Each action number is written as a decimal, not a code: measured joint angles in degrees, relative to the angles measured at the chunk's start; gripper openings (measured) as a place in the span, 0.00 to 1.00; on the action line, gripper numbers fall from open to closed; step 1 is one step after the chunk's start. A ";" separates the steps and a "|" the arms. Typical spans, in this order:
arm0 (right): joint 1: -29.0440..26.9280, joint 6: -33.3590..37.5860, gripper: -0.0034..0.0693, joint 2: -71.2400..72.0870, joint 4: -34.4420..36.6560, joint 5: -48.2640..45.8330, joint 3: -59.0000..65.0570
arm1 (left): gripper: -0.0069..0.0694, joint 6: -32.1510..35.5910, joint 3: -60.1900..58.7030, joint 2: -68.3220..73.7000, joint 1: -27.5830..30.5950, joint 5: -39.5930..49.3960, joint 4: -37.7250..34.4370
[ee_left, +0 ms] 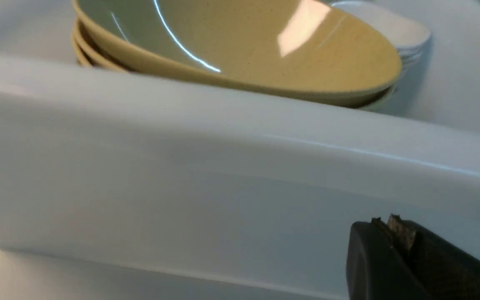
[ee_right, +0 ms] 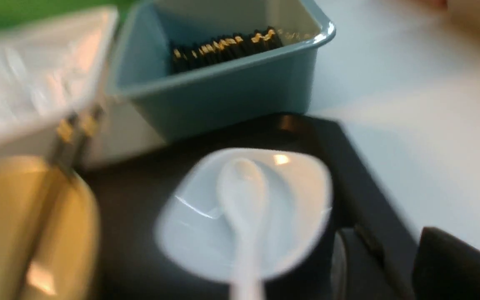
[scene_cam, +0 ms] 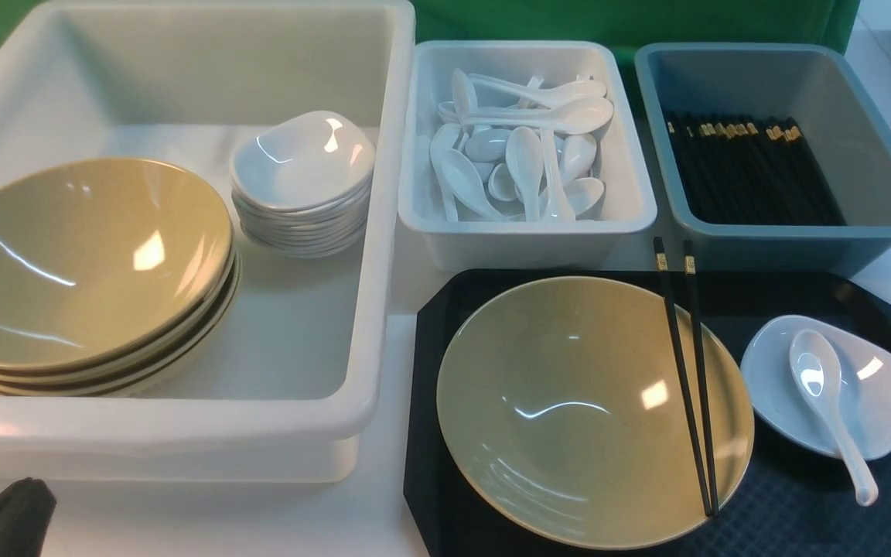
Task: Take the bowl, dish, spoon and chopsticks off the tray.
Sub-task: Use the right arm to grab the chopsticks
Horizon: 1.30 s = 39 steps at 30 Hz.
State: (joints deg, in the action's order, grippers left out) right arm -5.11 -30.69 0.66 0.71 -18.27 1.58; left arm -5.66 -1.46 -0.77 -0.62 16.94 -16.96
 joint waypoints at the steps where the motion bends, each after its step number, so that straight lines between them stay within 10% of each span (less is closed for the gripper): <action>1: 0.00 -8.21 0.37 0.00 4.79 0.00 0.00 | 0.08 -5.01 0.00 0.00 0.00 -0.76 -8.50; 6: 0.00 -25.15 0.37 0.00 11.17 0.05 0.00 | 0.08 -17.29 0.00 0.00 0.00 -2.33 -32.10; 13: 0.00 -17.58 0.37 0.00 11.38 -0.63 0.00 | 0.08 -18.40 0.00 0.00 0.00 -2.87 -38.33; 18: 0.00 -8.48 0.37 0.00 14.50 -2.20 -0.45 | 0.08 -8.23 3.30 0.00 0.00 1.76 -38.47; 22: 0.00 7.54 0.33 -0.37 16.79 -6.44 -8.23 | 0.08 12.60 13.67 0.80 0.00 4.93 -37.45; 28: 0.88 28.88 0.11 -15.06 16.94 -10.99 -25.79 | 0.08 26.47 30.77 18.37 0.00 15.64 -19.53; 39: 8.87 47.23 0.09 -45.69 15.49 -38.06 -52.33 | 0.08 23.64 57.48 49.18 -10.86 46.60 8.97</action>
State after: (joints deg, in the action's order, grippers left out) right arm 3.76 16.54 -45.03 16.20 -56.33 -50.76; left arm 17.98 56.01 48.41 -11.48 63.54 -8.00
